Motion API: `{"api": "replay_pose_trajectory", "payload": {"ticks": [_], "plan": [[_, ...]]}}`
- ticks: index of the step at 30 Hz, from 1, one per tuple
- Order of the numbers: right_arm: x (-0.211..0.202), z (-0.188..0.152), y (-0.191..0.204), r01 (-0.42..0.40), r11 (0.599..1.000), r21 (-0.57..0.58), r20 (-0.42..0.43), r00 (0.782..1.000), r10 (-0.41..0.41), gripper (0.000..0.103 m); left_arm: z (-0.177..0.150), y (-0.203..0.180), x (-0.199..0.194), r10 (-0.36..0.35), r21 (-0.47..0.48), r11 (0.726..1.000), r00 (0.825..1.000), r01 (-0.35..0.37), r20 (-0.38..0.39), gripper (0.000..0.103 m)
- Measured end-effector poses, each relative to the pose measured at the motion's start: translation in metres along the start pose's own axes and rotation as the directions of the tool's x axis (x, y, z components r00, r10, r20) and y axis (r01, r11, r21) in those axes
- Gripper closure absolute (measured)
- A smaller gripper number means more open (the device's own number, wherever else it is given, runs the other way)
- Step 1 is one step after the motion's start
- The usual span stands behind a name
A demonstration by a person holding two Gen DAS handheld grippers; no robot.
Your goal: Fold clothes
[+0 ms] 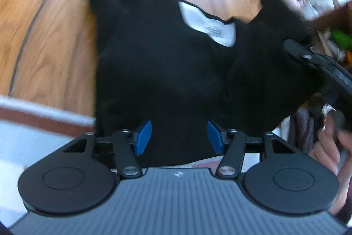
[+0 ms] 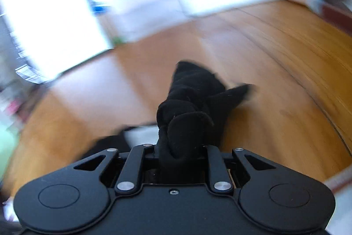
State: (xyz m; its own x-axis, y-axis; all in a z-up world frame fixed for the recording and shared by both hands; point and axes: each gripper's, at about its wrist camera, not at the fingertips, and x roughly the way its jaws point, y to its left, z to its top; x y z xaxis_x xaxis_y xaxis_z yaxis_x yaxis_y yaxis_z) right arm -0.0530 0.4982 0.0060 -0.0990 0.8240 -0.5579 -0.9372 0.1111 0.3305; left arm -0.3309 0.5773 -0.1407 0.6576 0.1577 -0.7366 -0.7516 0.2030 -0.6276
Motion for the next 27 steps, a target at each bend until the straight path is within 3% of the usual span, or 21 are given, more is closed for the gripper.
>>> {"api": "replay_pose_trajectory", "payload": {"ticks": [3,5,8,10,12,16,20,23,27], "plan": [[0.011,-0.014,0.067,-0.097,0.954,-0.283,-0.065,0.995,0.081,0.083,0.002,0.035,-0.021,-0.08,-0.144,0.986,0.995,0.089,0.066,0.049],[0.035,-0.035,0.086,-0.162,0.943,-0.292,-0.17,0.979,0.116,0.083,0.005,0.053,-0.037,-0.131,-0.209,0.965,0.982,0.158,0.14,0.049],[0.078,-0.08,0.088,-0.177,0.949,-0.262,-0.322,0.943,0.087,0.083,0.01,0.068,-0.048,-0.183,-0.244,0.941,0.959,0.234,0.216,0.049],[0.083,-0.097,0.087,-0.166,0.94,-0.299,-0.312,0.948,0.069,0.082,0.011,0.07,-0.044,-0.189,-0.257,0.935,0.958,0.243,0.218,0.049],[0.079,-0.093,0.089,-0.16,0.937,-0.309,-0.3,0.952,0.064,0.082,0.012,0.065,-0.039,-0.169,-0.242,0.945,0.963,0.219,0.21,0.049],[0.062,-0.073,0.08,-0.152,0.981,-0.119,-0.265,0.957,0.116,0.081,0.011,0.047,-0.045,-0.145,-0.16,0.969,0.958,0.187,0.246,0.047],[0.054,-0.085,0.098,-0.145,0.964,-0.224,-0.249,0.965,0.087,0.069,0.013,0.039,-0.054,-0.158,-0.105,0.975,0.945,0.195,0.287,0.045],[0.053,-0.097,0.113,-0.19,0.914,-0.358,-0.322,0.944,0.07,0.067,0.014,0.043,-0.052,-0.144,-0.126,0.975,0.951,0.184,0.274,0.045],[0.006,-0.107,0.118,-0.4,0.786,-0.471,-0.38,0.896,0.229,0.045,0.01,0.045,-0.055,-0.1,-0.134,0.981,0.963,0.137,0.251,0.045]]}}
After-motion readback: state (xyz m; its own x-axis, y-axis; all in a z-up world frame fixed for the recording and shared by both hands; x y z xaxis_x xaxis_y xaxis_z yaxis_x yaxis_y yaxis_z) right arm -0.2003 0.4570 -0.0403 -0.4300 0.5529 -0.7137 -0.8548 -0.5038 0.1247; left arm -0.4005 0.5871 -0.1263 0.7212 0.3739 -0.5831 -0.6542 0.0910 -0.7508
